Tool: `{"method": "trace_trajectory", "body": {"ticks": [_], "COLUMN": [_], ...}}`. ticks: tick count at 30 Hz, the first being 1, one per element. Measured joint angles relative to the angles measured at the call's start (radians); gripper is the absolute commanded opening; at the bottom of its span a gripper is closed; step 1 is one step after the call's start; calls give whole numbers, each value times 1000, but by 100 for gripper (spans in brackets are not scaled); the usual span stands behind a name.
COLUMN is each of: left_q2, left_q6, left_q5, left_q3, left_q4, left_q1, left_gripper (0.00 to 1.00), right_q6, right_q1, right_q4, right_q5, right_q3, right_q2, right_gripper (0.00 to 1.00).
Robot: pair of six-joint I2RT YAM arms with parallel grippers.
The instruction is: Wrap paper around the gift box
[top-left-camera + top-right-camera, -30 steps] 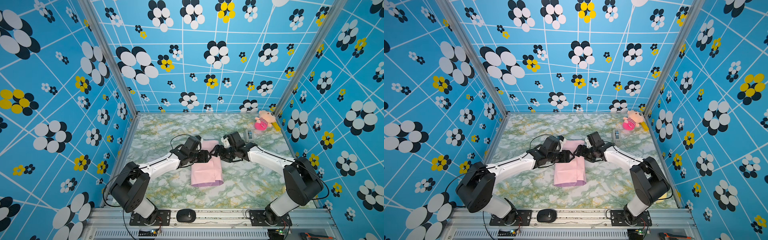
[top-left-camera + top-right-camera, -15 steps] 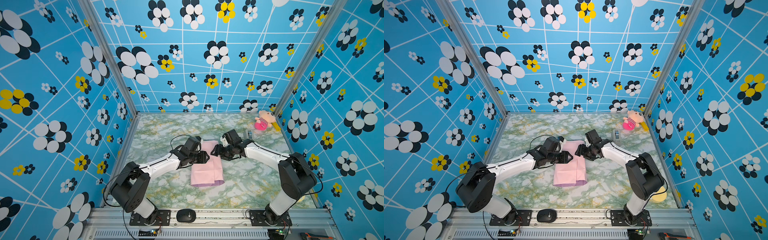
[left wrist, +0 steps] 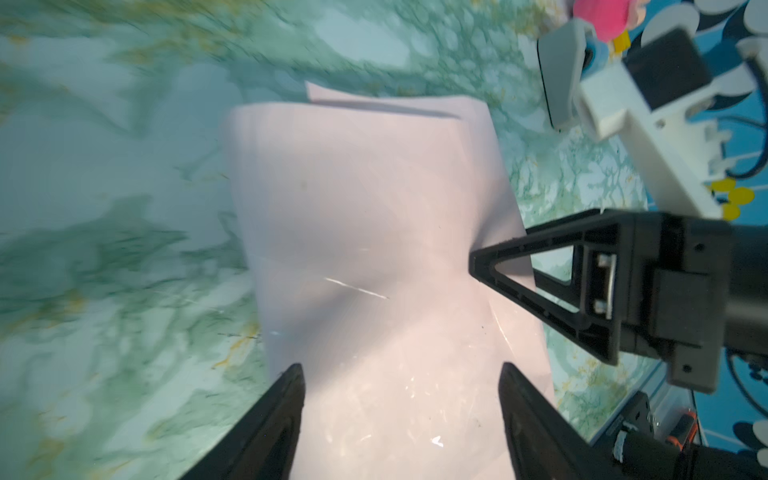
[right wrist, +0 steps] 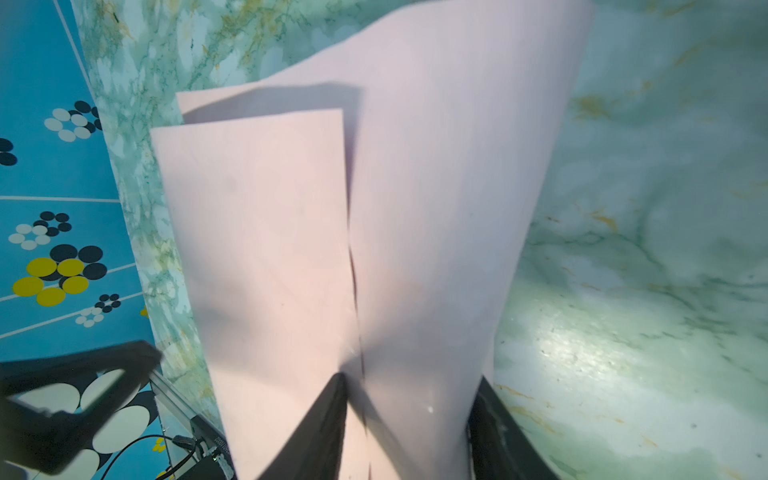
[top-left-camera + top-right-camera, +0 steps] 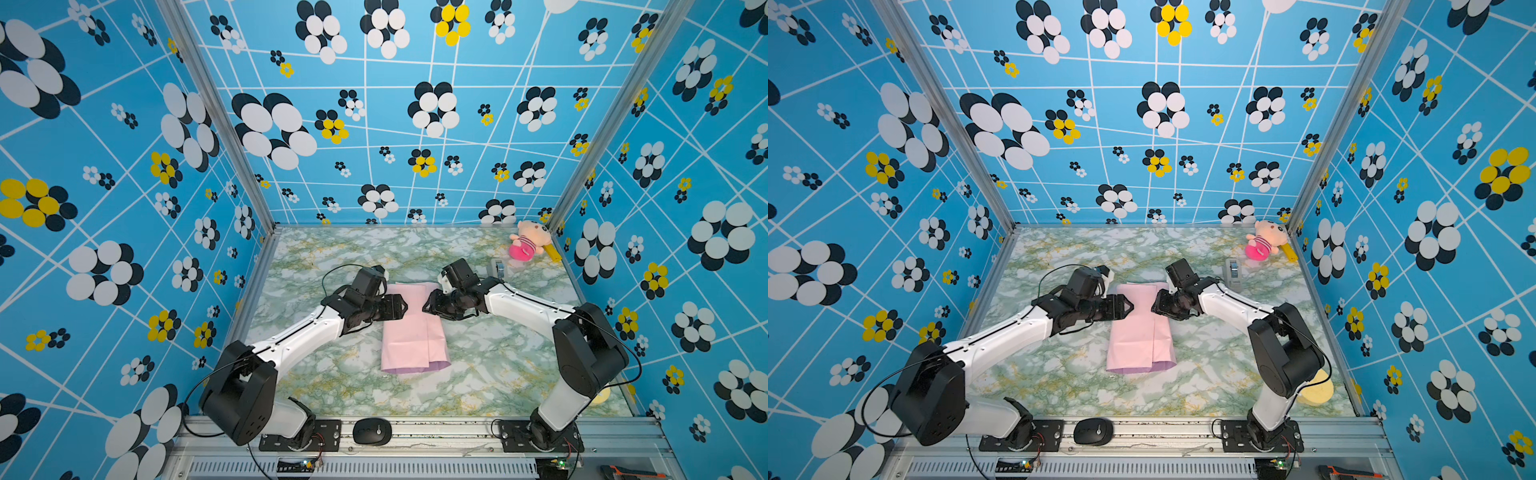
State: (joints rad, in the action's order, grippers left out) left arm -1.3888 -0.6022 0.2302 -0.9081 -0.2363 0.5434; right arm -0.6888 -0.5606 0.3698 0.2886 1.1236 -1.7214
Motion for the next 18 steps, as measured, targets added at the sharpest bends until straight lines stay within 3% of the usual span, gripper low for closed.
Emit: {"method": "trace_trajectory", "body": {"ticks": [6, 18], "left_q2": [69, -70], "left_q6": [-55, -117], "left_q5": [5, 54], "left_q3": [116, 92], "left_q4": [4, 45], "left_q1": [-67, 32], "left_gripper": [75, 75], "right_q6": [-7, -48], "right_q1": [0, -9], "right_q4": [-5, -6], "right_q5": [1, -8], "right_q3": [-3, -3], "right_q2": [3, 6], "right_gripper": [48, 51]}}
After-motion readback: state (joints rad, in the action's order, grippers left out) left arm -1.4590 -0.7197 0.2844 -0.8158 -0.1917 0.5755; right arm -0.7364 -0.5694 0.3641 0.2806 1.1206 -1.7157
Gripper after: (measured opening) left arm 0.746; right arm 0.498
